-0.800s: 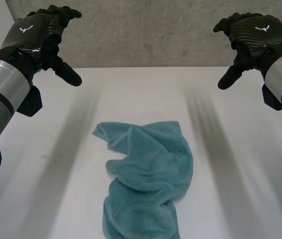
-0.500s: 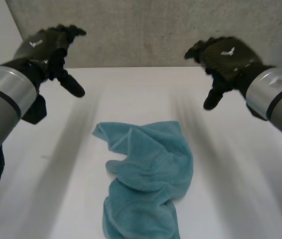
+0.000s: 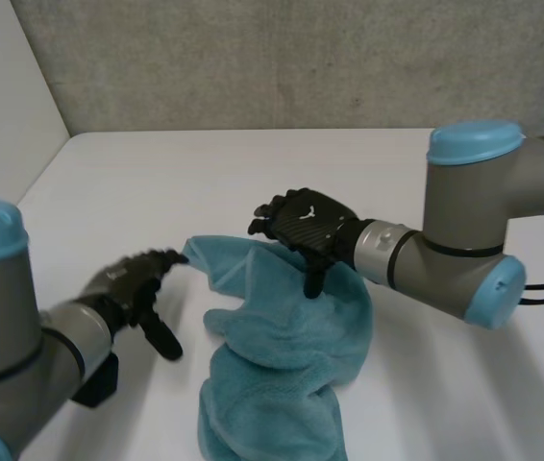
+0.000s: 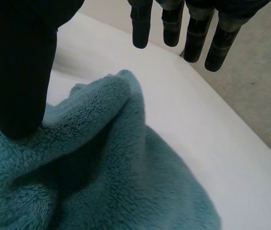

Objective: Fold the laundry

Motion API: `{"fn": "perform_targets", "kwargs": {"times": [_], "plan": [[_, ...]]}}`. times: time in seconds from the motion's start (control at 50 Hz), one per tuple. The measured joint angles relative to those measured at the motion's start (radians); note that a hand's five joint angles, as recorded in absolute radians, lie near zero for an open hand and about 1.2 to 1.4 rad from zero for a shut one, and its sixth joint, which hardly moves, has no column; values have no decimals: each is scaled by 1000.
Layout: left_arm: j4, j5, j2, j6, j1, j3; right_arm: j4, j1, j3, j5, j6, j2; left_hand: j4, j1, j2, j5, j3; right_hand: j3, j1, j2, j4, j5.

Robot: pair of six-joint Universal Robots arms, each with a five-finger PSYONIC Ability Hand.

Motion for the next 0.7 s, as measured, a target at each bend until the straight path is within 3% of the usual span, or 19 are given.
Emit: {"fn": "perform_targets", "kwargs": {"times": [0.22,0.32,0.42,0.46,0.48,0.52,0.56,0.7], "plan": [[13,4,-82,-6,-110,-24,14,36,-82,0,-35,126,22,21,22,3,22,22,8,14,9,7],[35,4,-130,-31,-143,0,39,40,-100,10,-86,148,62,61,60,52,59,238,185,230,219,189],[86,2,-180,-57,-167,27,51,39,-110,23,-121,150,382,398,393,371,392,797,652,789,772,715],[116,0,-195,-61,-171,35,50,39,-117,35,-125,148,522,527,522,508,521,927,740,916,916,850],[130,-1,-199,-62,-172,39,49,39,-121,42,-125,147,681,658,704,658,676,955,743,938,943,868],[152,-2,-204,-62,-172,45,47,39,-130,55,-124,145,820,781,830,799,826,964,744,943,951,874],[202,-7,-209,-58,-171,66,39,40,-159,98,-115,142,946,838,946,912,941,965,770,943,954,889],[301,-48,-189,-39,-164,215,-67,41,-298,307,5,96,1004,910,990,964,1002,966,771,943,954,898]]}}
